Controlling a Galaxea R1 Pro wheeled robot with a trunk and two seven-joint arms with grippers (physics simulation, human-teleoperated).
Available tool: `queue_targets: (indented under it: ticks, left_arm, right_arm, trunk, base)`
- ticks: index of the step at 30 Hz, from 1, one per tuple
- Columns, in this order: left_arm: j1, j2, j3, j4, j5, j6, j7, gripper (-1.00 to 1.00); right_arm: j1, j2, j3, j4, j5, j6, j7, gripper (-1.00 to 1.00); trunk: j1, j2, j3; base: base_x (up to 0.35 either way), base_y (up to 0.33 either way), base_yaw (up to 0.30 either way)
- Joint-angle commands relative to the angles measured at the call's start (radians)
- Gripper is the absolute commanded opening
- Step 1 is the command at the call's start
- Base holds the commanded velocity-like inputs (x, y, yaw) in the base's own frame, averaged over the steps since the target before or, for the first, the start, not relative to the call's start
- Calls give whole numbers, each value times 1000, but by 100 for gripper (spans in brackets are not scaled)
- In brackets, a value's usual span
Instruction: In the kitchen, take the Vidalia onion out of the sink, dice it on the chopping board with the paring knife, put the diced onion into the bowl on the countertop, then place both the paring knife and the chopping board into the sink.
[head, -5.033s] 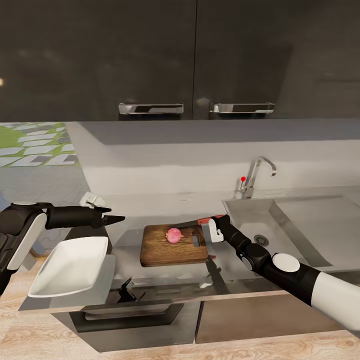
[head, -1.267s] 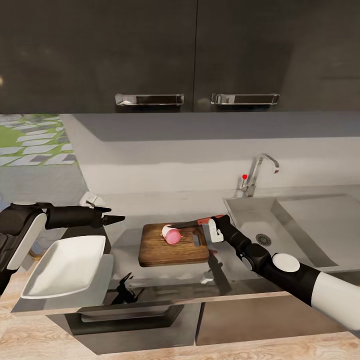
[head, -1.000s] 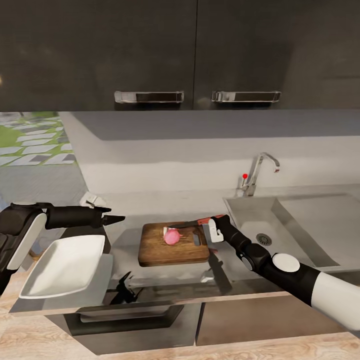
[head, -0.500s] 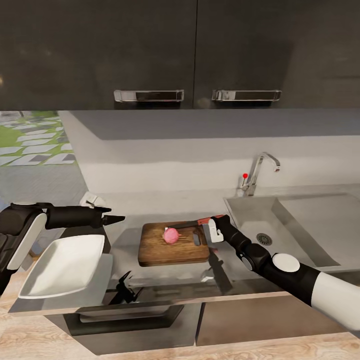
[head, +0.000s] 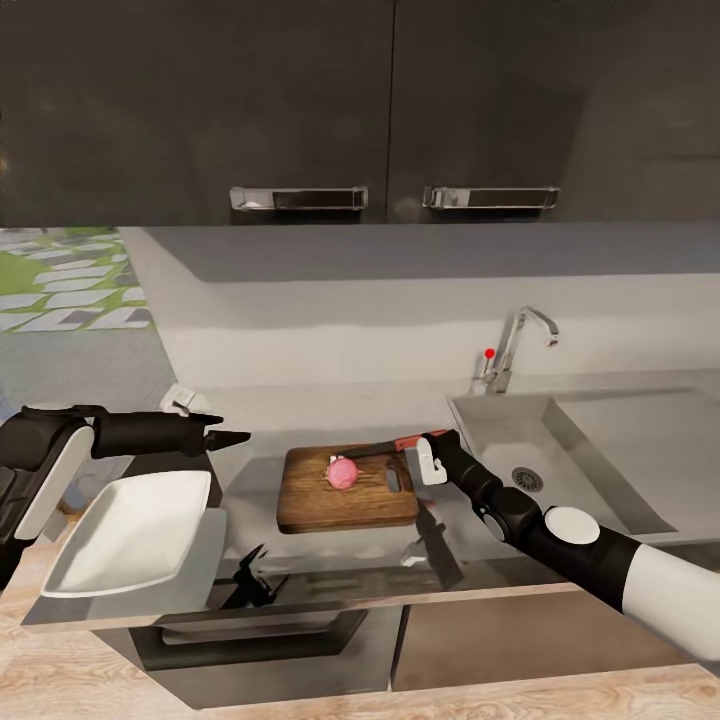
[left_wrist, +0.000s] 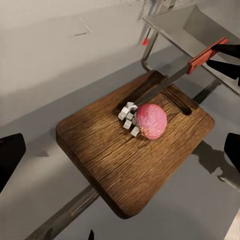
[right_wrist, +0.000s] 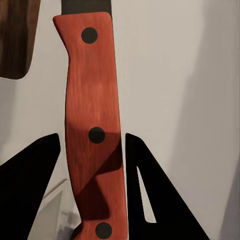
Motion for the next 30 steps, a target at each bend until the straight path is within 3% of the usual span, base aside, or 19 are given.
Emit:
queue_targets:
  ticks: [1,5,10,23,30]
  left_arm:
    - [-1,1,-1,0,0,4,-2,100]
    - [-1,1,0,0,0,3,-2,100]
    - [-1,1,1,0,0,3,-1,100]
    - [-1,3,1,1,0,0,-1,100]
    - [0,2,3,1,0,2,-1,100]
  right_arm:
    - [-2,-1,6,-1,9,10,-4,-100]
    - [-2,-1,6,-1,9,10,-4,-100]
    - [-2,-1,6,-1,9,10,-4,-100]
    - [-2,-1,6,-1,9,10,-4,-100]
    - [-2,-1,7,-1,9,11,-4,-100]
  trunk:
    - [0,-1,-2]
    - [0,-1,-2]
    - [-19,34,14]
    - [-19,34,14]
    - [-19,34,14]
  base:
    - [0,0,0]
    - [0,0,0]
    - [0,0,0]
    - [-3,0,0]
    - [-162,0,0]
